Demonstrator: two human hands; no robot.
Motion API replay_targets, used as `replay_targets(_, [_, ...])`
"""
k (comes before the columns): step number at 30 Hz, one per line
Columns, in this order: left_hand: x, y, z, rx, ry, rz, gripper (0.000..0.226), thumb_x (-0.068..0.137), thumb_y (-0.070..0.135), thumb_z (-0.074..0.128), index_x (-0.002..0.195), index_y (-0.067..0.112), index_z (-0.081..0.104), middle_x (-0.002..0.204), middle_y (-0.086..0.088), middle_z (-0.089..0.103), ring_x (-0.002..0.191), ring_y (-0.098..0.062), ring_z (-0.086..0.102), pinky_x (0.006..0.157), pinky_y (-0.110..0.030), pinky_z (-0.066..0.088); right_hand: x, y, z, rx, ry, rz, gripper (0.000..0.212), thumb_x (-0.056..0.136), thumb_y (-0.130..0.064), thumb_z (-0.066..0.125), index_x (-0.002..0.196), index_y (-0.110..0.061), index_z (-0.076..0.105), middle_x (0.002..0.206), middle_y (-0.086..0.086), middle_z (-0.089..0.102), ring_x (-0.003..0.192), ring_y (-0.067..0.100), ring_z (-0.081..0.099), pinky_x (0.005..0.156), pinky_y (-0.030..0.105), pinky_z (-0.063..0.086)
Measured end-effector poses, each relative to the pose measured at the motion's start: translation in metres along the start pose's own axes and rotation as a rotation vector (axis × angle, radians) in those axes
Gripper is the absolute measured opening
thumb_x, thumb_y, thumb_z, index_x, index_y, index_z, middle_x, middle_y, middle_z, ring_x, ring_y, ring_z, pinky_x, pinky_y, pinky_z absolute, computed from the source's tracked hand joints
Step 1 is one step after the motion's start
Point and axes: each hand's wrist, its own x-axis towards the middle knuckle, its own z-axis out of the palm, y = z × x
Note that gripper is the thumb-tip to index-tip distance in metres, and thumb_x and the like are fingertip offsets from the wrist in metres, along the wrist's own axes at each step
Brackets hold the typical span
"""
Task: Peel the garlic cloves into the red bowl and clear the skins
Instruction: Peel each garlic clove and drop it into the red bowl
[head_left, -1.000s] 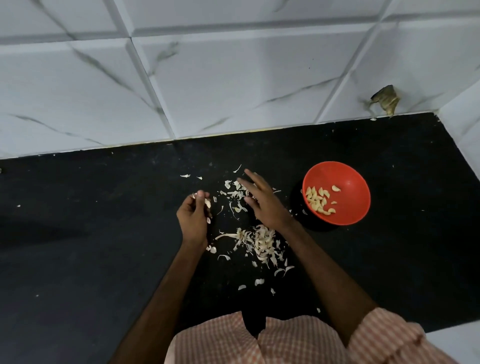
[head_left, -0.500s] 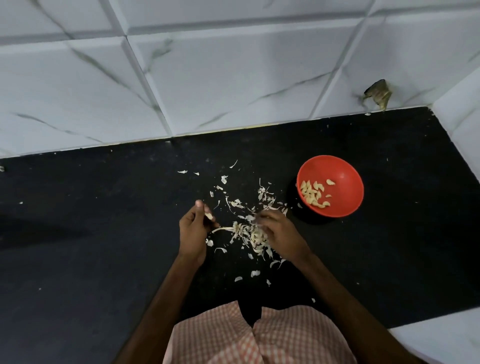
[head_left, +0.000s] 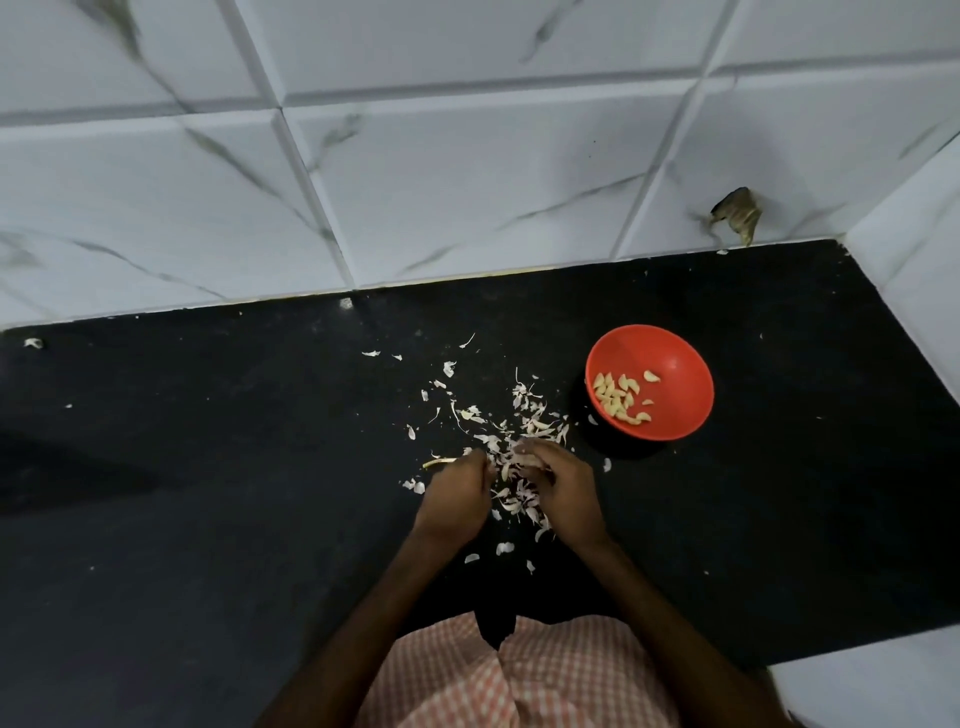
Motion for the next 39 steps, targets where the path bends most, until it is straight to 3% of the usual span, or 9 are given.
replay_targets(4, [0.003, 0.011, 0.015, 0.269, -0.075, 0.005, 0.042, 0.106, 0.041, 0.043, 0.123, 0.002, 0.047, 0.119, -0.017, 0.061, 0.104, -0.037, 0.065, 0.083, -0.045, 0.051, -0.006, 0.001, -0.004, 0.059, 0.008, 0.066, 0.034, 0.086, 0.005, 0.070, 0.112, -0.016, 0.074, 0.112, -0.018, 0.070, 0.107, -0.005, 0.064, 0.089, 0.009, 0.047])
replay_targets(7, [0.009, 0.022, 0.022, 0.449, -0.098, 0.021, 0.035, 0.104, 0.014, 0.045, 0.135, 0.000, 0.037, 0.127, -0.019, 0.056, 0.109, -0.033, 0.066, 0.083, -0.038, 0.054, -0.010, 0.005, -0.004, 0.049, 0.011, 0.088, 0.040, 0.082, 0.008, 0.071, 0.114, -0.017, 0.072, 0.108, -0.019, 0.070, 0.103, -0.006, 0.065, 0.087, 0.008, 0.047])
replay_targets(16, [0.020, 0.027, 0.030, 0.420, -0.198, 0.011, 0.041, 0.100, -0.004, 0.039, 0.139, -0.005, 0.030, 0.115, -0.021, 0.068, 0.106, -0.037, 0.068, 0.089, -0.043, 0.055, -0.012, 0.005, -0.009, 0.090, 0.101, 0.089, 0.011, 0.091, -0.030, 0.069, 0.101, -0.034, 0.071, 0.099, -0.020, 0.072, 0.091, 0.004, 0.070, 0.077, 0.016, 0.053])
replay_targets(19, [0.020, 0.025, 0.031, 0.446, -0.216, 0.048, 0.040, 0.102, -0.001, 0.036, 0.141, -0.007, 0.029, 0.112, -0.020, 0.069, 0.103, -0.036, 0.069, 0.092, -0.045, 0.055, -0.015, 0.006, -0.007, 0.054, 0.126, 0.098, 0.015, 0.091, -0.041, 0.066, 0.103, -0.033, 0.072, 0.100, -0.022, 0.071, 0.094, 0.003, 0.068, 0.080, 0.021, 0.054])
replay_targets(23, [0.019, 0.027, 0.024, 0.513, -0.214, 0.075, 0.042, 0.107, 0.017, 0.033, 0.141, -0.008, 0.031, 0.111, -0.019, 0.068, 0.106, -0.037, 0.067, 0.088, -0.044, 0.055, -0.018, 0.008, -0.004, -0.044, 0.077, 0.036, 0.010, 0.092, -0.018, 0.070, 0.101, -0.019, 0.074, 0.099, -0.014, 0.070, 0.095, 0.003, 0.065, 0.084, 0.025, 0.052])
replay_targets(27, [0.015, 0.030, -0.004, 0.268, -0.003, 0.075, 0.032, 0.105, 0.036, 0.039, 0.105, 0.006, 0.052, 0.089, -0.012, 0.068, 0.089, -0.035, 0.069, 0.071, -0.040, 0.049, -0.025, 0.007, -0.002, -0.162, 0.040, -0.142, 0.020, 0.088, 0.001, 0.065, 0.103, -0.009, 0.073, 0.098, 0.000, 0.071, 0.091, 0.014, 0.065, 0.080, 0.029, 0.052])
replay_targets(31, [0.019, 0.017, -0.038, -0.268, 0.194, 0.020, 0.043, 0.106, 0.030, 0.044, 0.065, 0.019, 0.043, 0.054, 0.006, 0.052, 0.052, -0.017, 0.055, 0.054, -0.030, 0.039, -0.033, 0.013, 0.007, -0.441, -0.011, -0.384, 0.037, 0.073, 0.012, 0.077, 0.105, -0.007, 0.074, 0.100, 0.005, 0.071, 0.096, 0.022, 0.064, 0.073, 0.033, 0.057])
replay_targets(35, [0.053, -0.002, -0.063, -0.655, 0.190, -0.054, 0.041, 0.107, 0.031, 0.047, 0.068, 0.017, 0.053, 0.058, 0.007, 0.048, 0.051, -0.003, 0.040, 0.052, -0.021, 0.034, -0.038, 0.015, 0.017, -0.460, -0.051, -0.467, 0.021, 0.089, -0.012, 0.066, 0.109, -0.010, 0.072, 0.118, 0.009, 0.067, 0.110, 0.028, 0.062, 0.094, 0.056, 0.052])
replay_targets(39, [0.100, -0.023, -0.068, -0.467, 0.226, -0.098, 0.020, 0.106, 0.015, 0.046, 0.098, 0.008, 0.062, 0.086, -0.010, 0.066, 0.074, -0.016, 0.057, 0.071, -0.037, 0.045, -0.034, 0.016, 0.022, -0.614, -0.173, -0.233, 0.072, 0.088, -0.053, 0.054, 0.152, -0.022, 0.041, 0.167, 0.008, 0.021, 0.154, 0.026, 0.013, 0.120, 0.062, 0.013])
